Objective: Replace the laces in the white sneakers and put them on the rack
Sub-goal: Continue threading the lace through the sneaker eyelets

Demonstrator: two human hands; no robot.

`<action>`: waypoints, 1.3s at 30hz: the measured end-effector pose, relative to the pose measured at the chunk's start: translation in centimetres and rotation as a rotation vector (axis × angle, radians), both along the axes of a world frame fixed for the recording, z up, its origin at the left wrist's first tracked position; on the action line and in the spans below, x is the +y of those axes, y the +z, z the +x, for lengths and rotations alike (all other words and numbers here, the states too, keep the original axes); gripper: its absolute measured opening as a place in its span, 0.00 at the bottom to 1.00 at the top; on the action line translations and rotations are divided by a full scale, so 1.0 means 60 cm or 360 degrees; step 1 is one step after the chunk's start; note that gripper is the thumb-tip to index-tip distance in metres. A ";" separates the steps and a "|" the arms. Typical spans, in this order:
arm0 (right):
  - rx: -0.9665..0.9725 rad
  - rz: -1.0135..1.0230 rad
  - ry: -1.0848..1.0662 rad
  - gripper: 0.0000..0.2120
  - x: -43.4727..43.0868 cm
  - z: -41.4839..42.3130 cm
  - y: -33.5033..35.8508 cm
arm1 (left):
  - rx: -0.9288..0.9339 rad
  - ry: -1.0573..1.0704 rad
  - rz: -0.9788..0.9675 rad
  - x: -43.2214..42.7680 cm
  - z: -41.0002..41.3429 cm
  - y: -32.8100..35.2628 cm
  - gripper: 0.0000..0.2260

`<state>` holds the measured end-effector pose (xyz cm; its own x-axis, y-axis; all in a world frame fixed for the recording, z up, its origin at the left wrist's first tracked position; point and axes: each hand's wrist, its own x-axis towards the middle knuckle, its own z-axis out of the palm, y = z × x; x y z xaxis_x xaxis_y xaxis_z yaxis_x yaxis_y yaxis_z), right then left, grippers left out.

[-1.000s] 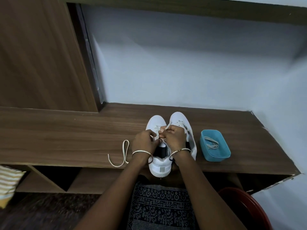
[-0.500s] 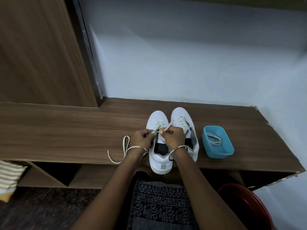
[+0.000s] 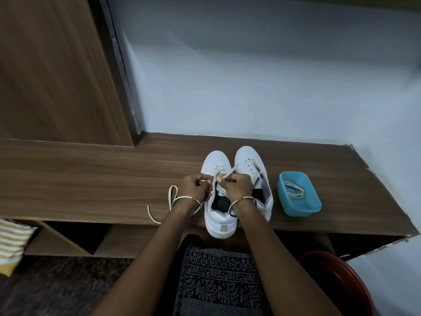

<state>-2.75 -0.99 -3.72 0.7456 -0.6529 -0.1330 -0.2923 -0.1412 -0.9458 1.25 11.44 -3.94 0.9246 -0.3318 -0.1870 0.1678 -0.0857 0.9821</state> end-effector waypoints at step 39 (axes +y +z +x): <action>0.0169 -0.0122 0.0412 0.13 0.008 -0.040 0.003 | -0.0948 -0.0250 0.1072 0.066 -0.001 0.035 0.10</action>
<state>-5.17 -0.48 -3.53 0.8734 -0.4539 -0.1765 -0.3338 -0.2941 -0.8956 1.21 15.39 -1.82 0.8838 -0.4554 0.1072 -0.4128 -0.6514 0.6366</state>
